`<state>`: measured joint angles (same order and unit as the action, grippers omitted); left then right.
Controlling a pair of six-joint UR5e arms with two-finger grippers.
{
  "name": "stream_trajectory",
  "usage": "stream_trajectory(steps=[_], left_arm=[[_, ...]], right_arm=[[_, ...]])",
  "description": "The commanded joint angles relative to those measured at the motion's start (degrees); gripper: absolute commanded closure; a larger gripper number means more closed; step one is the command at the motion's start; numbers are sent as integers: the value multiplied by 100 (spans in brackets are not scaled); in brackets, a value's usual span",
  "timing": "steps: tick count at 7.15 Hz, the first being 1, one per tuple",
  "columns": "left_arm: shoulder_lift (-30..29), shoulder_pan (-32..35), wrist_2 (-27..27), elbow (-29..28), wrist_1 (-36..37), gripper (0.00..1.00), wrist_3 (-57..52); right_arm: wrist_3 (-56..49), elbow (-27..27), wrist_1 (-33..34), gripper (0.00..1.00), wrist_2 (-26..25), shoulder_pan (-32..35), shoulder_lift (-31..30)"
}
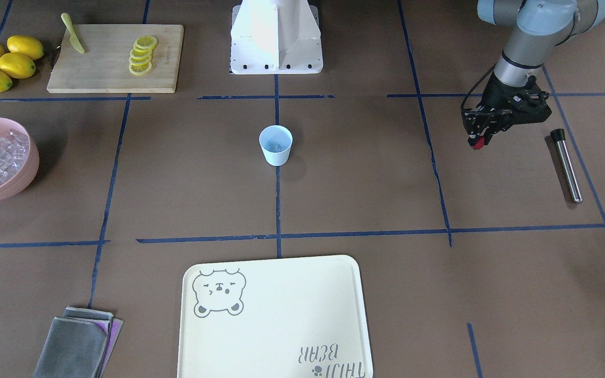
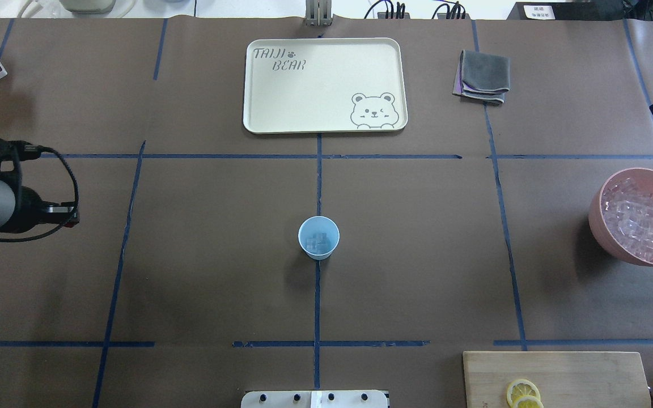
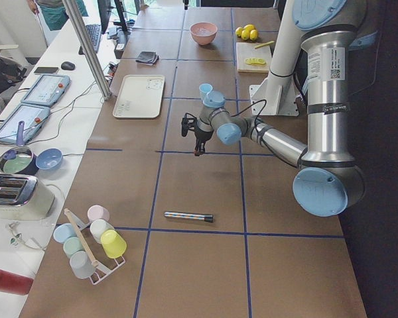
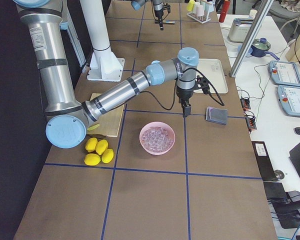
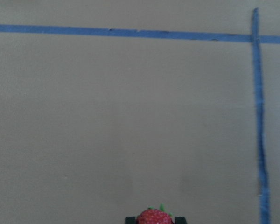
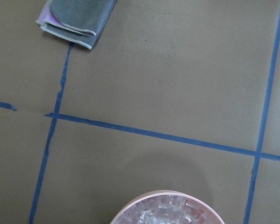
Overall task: Mash ice and strawberries in cup
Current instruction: 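Grasp the red strawberry with the left gripper, then carry the strawberry with the left gripper over the light-blue cup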
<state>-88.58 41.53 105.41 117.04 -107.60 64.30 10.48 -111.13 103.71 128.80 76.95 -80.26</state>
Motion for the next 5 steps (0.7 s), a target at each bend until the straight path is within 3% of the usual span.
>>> stream_trajectory(steps=[1, 2, 3, 5], left_arm=[[-1610, -56, 76, 153, 1717, 100, 465], [-2384, -109, 398, 126, 2369, 100, 730], [-2792, -414, 462, 100, 2567, 100, 1072], [-3591, -838, 437, -424, 2568, 100, 1742]], right_arm=[[-841, 335, 0, 1, 4, 546, -235], [-1055, 511, 0, 1, 4, 793, -271], [-1196, 670, -218, 1, 31, 961, -445], [-1818, 1947, -1348, 1, 800, 1391, -649]])
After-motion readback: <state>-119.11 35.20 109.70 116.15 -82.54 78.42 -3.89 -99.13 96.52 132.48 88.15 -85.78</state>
